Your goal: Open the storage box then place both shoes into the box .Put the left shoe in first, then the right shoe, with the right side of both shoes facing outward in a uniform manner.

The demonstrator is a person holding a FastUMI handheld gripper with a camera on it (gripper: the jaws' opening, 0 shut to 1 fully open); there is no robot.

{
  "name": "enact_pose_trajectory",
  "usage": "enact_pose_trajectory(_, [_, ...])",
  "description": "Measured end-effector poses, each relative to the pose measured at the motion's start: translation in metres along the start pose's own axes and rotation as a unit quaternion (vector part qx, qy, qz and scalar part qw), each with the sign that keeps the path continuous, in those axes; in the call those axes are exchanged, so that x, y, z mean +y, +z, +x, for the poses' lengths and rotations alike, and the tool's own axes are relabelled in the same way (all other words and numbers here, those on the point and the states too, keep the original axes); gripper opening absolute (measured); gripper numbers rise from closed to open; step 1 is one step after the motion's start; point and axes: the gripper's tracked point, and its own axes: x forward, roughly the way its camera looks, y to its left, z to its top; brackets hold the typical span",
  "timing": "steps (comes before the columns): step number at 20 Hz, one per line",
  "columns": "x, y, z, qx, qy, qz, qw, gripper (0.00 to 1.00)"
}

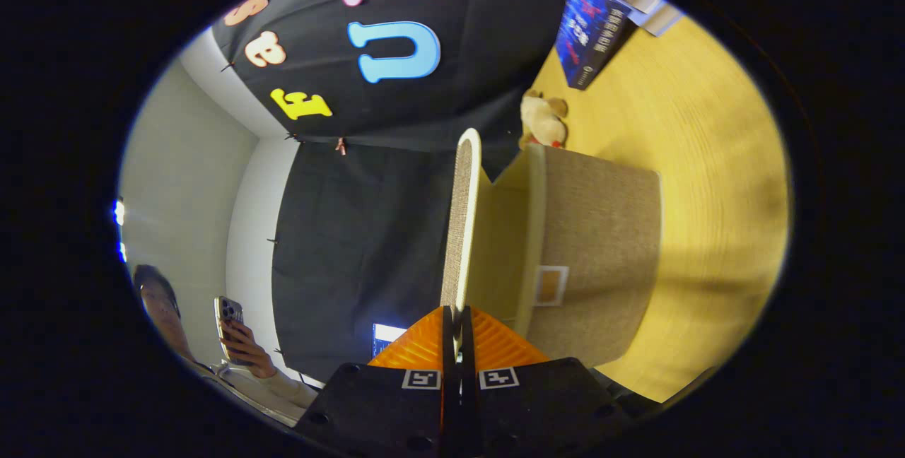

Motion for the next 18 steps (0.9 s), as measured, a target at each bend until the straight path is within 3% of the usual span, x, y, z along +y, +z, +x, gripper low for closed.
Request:
enact_pose_trajectory(8, [0.095, 0.011, 0.085, -0.023, 0.009, -0.115, 0.993, 0.06])
enact_pose_trajectory(18, [0.120, -0.010, 0.192, -0.025, -0.021, -0.141, 0.989, 0.06])
